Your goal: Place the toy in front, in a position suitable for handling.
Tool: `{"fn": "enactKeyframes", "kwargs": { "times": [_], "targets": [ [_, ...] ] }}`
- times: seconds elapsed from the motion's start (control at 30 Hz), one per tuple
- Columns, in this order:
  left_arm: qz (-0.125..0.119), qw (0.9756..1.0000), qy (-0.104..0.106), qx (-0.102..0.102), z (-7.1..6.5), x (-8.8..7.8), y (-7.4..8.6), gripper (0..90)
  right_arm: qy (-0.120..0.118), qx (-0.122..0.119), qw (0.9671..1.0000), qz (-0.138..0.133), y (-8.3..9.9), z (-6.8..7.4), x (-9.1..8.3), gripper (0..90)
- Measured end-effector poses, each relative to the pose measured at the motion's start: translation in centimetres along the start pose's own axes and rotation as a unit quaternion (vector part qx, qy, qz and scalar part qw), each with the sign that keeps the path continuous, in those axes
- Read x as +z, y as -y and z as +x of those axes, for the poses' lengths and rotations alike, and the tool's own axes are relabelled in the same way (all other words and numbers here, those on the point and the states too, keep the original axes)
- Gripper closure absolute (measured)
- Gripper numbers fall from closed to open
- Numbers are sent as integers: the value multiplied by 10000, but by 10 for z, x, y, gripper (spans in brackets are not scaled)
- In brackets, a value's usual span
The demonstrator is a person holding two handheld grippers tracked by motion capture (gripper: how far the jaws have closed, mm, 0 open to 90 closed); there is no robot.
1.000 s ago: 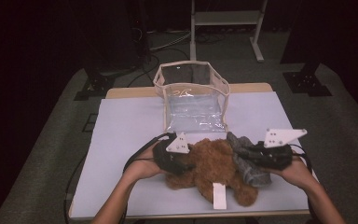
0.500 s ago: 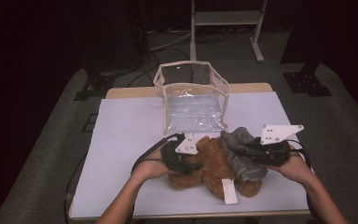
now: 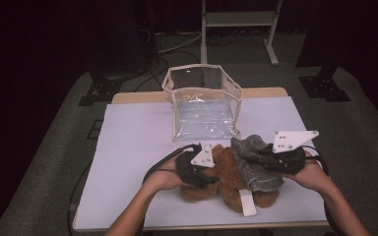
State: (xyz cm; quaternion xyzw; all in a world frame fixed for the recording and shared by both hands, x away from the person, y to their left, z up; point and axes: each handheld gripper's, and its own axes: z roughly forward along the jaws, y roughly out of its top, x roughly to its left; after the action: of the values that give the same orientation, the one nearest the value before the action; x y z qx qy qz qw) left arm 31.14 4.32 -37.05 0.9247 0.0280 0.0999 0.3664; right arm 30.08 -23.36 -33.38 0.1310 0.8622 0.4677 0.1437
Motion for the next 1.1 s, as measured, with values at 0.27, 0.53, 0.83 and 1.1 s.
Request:
{"fn": "enactKeyframes", "kwargs": {
  "times": [0.27,0.53,0.83,1.1],
  "targets": [
    [-85,9996,-205,-150,8,-15,3,397,-179,227,9995,131,18,6,5,803],
    [-43,10000,57,-54,0,1,3,427,-198,-202,9994,221,-15,2,17,801],
    [-205,9994,220,144,-9,-10,11,436,-220,249,9981,528,-5,-28,15,801],
    [-317,9993,136,-149,-4,-19,9,385,-484,185,9979,393,9,4,12,802]
  ]
}}
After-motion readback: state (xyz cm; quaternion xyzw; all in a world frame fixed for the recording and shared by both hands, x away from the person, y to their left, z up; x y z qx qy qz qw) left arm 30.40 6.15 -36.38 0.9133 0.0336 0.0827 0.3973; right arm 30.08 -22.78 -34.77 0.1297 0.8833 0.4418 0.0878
